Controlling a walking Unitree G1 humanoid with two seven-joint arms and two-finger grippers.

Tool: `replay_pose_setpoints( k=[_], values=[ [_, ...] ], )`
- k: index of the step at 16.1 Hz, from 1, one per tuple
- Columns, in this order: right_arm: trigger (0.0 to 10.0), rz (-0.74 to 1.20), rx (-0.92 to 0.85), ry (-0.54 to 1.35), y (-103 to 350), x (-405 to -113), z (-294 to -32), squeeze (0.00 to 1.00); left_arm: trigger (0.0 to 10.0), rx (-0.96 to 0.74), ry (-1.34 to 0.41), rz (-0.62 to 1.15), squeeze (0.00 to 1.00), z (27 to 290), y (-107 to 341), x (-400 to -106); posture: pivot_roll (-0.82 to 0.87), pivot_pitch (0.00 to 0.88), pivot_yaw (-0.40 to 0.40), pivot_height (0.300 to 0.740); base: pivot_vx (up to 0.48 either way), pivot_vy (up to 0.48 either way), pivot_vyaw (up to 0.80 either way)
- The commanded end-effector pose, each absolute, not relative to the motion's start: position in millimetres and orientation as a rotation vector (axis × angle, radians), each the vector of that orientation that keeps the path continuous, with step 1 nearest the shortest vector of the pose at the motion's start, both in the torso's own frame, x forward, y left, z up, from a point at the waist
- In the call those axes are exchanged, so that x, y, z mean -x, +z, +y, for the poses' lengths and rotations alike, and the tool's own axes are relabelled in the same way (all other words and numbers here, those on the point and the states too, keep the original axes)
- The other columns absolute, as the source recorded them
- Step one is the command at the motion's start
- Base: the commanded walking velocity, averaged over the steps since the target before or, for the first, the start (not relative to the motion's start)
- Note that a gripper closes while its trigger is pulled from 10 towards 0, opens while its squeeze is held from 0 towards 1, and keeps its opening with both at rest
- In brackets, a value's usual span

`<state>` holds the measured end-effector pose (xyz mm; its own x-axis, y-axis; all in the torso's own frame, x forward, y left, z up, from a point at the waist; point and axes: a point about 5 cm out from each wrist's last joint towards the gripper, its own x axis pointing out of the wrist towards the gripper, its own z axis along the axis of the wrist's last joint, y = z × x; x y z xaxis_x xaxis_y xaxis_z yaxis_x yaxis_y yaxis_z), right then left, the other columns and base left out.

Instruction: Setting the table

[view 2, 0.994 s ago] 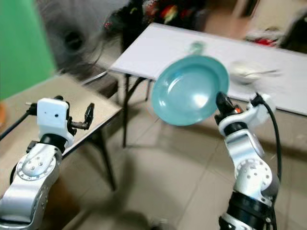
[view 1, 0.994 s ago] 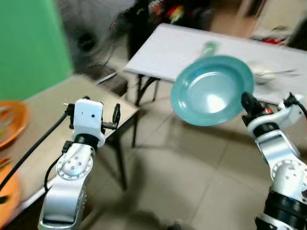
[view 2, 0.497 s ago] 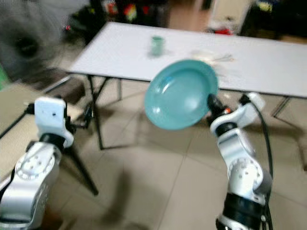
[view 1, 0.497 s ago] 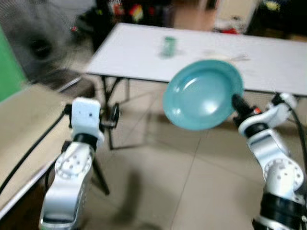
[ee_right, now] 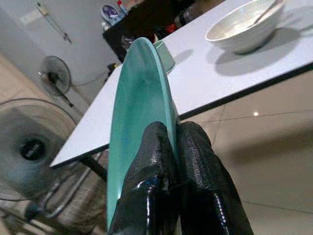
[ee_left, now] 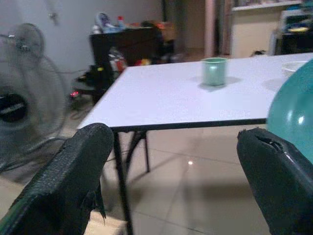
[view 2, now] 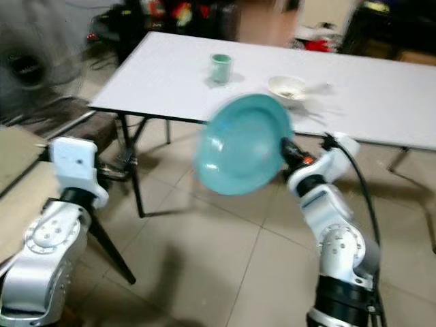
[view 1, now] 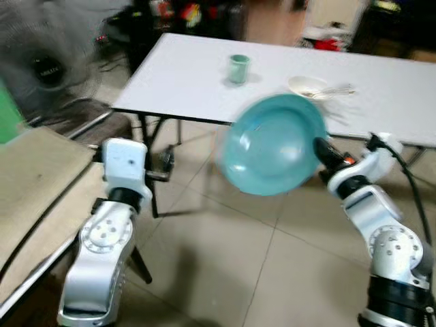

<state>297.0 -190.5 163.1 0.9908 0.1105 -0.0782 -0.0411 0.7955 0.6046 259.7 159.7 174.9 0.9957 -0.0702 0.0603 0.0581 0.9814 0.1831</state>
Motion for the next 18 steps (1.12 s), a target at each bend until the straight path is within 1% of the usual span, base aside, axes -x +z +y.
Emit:
replay_pose_setpoints(
  k=[1, 7, 11, 18],
  values=[
    [10.0, 0.083, -0.665, 0.123, 171.1, -300.9, -180.7, 0.00, 10.0, -0.188, -0.051, -0.056, 0.00, 164.1, 173.9, -260.6, -0.04, 0.000, -0.060, 0.740, 0.322, 0.000, 0.00],
    [10.0, 0.084, -0.667, 0.136, 171.9, -302.9, -178.2, 0.00, 10.0, -0.171, -0.068, -0.054, 0.00, 162.7, 174.0, -262.5, -0.04, 0.000, -0.053, 0.740, 0.324, 0.000, 0.00],
    [10.0, 0.088, -0.670, 0.144, 173.6, -303.9, -179.0, 0.00, 10.0, -0.159, -0.083, -0.052, 0.00, 160.1, 173.9, -264.6, -0.05, 0.000, -0.047, 0.740, 0.323, 0.000, -0.77],
    [10.0, 0.101, -0.667, 0.179, 173.8, -306.3, -173.3, 0.00, 10.0, -0.156, -0.075, -0.052, 0.00, 163.3, 175.6, -265.3, -0.04, 0.000, -0.049, 0.740, 0.323, 0.000, 0.00]
  ],
)
